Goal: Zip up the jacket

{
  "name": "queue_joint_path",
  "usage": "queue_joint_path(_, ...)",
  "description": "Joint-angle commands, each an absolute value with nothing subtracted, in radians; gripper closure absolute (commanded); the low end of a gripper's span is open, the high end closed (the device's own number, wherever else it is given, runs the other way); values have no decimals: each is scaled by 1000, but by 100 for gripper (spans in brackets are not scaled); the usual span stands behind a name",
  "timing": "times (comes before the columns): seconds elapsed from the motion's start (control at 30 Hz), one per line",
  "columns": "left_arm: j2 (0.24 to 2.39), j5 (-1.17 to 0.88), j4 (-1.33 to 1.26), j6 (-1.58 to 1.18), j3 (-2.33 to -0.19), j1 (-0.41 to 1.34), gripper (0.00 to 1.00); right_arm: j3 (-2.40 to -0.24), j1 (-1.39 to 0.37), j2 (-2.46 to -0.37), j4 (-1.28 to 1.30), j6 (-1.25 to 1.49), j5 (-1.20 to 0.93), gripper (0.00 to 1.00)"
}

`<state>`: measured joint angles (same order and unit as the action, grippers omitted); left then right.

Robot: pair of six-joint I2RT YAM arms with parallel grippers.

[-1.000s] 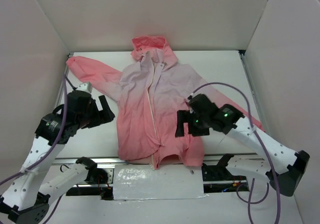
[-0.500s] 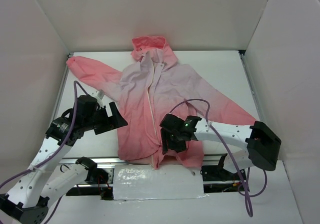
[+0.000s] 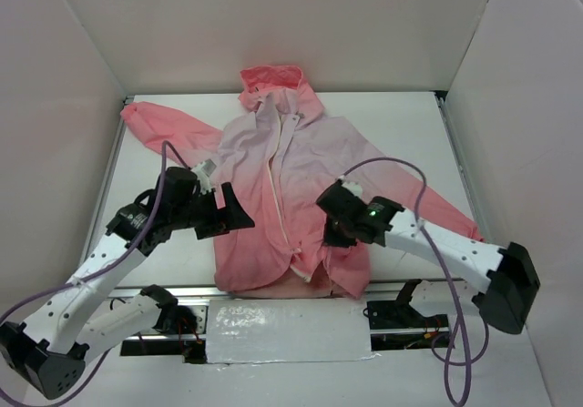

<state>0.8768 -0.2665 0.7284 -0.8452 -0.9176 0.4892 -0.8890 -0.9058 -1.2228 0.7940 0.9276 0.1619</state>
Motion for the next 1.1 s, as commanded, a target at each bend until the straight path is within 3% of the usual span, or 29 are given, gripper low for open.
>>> queue_joint_path(0.0,914,-279,623,-874,-923,549,5,-948,-804,-1100,850,875,324,100)
queue_joint_path(0.13,986,-232,562,-913,-930,641,5,-977,-687,-1042,819,781,327,100)
queue_joint_path(0.33,1109,-132,492,-991,-948,762,5,-954,-669,-934,747,784,363,100)
queue_joint_path(0.63,1236,-52,420,-1061,-925,879,7,-654,-673,-892,606,811,51,96)
queue_joint_path(0.8,1284,-95,296,-1115,-902,925,10,-578,-670,-776,589,908,104,98)
queue_joint_path(1.07,1422,-98,251,-1161,-982,1029,10,-666,-657,-839,666,1001,208,100)
